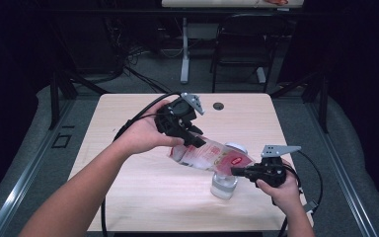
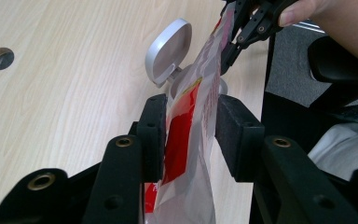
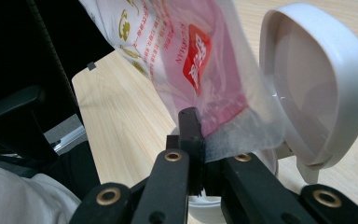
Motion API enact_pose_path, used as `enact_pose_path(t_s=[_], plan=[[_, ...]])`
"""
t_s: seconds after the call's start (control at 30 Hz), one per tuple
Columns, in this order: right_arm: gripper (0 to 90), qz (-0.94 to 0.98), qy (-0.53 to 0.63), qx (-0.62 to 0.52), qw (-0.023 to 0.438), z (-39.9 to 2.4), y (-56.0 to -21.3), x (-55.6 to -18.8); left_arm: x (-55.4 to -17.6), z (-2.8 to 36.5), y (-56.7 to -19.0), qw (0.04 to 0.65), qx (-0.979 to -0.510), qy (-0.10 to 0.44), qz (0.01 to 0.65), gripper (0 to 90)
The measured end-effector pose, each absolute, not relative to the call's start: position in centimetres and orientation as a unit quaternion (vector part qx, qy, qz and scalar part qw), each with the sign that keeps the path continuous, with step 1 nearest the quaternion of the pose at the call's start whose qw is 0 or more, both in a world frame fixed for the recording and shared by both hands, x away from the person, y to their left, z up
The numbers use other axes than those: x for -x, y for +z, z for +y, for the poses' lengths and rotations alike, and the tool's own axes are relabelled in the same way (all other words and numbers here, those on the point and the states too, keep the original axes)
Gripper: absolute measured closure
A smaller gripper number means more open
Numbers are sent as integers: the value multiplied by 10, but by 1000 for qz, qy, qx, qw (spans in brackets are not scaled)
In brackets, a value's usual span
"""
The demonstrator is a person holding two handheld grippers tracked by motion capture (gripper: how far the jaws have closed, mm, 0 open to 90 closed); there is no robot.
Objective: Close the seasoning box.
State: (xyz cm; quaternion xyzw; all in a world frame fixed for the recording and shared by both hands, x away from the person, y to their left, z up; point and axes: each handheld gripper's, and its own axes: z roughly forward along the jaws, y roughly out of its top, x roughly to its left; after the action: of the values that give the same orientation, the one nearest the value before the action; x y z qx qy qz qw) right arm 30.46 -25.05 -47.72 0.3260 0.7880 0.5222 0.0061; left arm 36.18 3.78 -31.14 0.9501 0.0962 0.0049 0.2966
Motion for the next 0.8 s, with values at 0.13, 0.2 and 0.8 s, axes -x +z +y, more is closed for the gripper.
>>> enact_pose_path(t_s=[0.13, 0.2, 0.8], plan=[[899, 787, 523, -328, 5, -251, -478, -305, -362, 41, -313, 301, -948, 7, 102, 595], [899, 787, 523, -327, 5, -251, -478, -305, -363, 42, -313, 303, -947, 6, 103, 591], [897, 786, 523, -330, 5, -252, -478, -305, -364, 55, -322, 295, -950, 10, 103, 666]])
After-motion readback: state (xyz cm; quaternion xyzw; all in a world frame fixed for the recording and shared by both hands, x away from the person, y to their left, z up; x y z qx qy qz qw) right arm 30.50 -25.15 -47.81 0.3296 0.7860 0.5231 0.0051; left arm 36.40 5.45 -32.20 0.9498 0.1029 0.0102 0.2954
